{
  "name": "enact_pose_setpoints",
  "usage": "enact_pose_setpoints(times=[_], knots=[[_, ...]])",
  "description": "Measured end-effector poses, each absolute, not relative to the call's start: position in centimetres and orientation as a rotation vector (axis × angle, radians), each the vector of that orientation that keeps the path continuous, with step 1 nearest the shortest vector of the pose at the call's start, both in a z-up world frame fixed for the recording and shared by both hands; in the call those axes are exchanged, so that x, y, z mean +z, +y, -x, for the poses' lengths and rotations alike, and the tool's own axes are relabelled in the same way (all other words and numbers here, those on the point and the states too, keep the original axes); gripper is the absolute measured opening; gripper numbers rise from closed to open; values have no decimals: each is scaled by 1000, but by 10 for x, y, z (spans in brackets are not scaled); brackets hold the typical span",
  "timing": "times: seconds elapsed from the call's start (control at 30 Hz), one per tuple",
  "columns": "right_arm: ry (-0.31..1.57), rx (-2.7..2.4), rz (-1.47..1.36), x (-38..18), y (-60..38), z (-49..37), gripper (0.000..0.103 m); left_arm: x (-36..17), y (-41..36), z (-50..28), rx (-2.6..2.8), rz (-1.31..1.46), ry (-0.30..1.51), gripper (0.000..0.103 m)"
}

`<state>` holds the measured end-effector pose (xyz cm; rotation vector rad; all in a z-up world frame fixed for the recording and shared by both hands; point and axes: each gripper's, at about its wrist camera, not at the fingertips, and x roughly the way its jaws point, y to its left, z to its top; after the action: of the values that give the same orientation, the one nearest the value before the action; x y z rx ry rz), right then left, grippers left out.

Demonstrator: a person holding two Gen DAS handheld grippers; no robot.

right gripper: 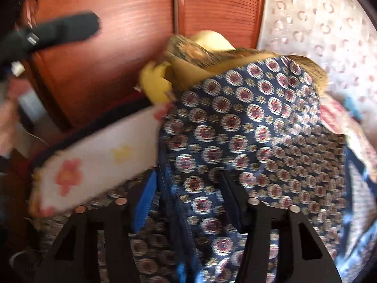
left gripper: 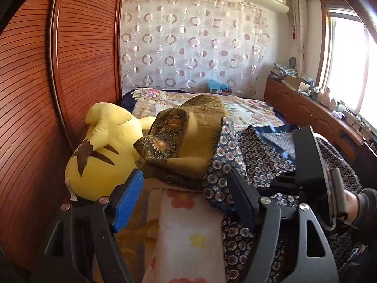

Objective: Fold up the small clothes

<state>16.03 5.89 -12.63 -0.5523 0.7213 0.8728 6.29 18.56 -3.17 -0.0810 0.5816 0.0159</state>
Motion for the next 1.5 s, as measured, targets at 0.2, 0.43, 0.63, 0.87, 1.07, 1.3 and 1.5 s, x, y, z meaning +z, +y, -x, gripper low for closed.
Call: enact_pose_setpoints(times=[0.2, 0.43, 0.63, 0.87, 1.07, 1.3, 1.5], knots=[[703, 916, 456, -116, 43, -177, 7, -48, 186, -74, 19, 113, 620, 74], [610, 819, 278, -80, -16, -207, 13, -52, 163, -101, -25, 83, 650, 74], [631, 698, 232, -76, -65, -223, 41, -50, 135, -138, -75, 28, 661, 74], [641, 558, 247, -77, -121, -202, 45, -55, 113, -189, -145, -11, 697, 74], [709, 415, 229, -81, -182, -192, 45, -66, 111, -227, -148, -9, 769, 49], [743, 300, 120, -86, -249, -170, 45, -61, 112, -232, -202, 8, 764, 27], [746, 202, 23, -79, -298, -148, 45, -51, 115, -233, -196, -2, 749, 2]])
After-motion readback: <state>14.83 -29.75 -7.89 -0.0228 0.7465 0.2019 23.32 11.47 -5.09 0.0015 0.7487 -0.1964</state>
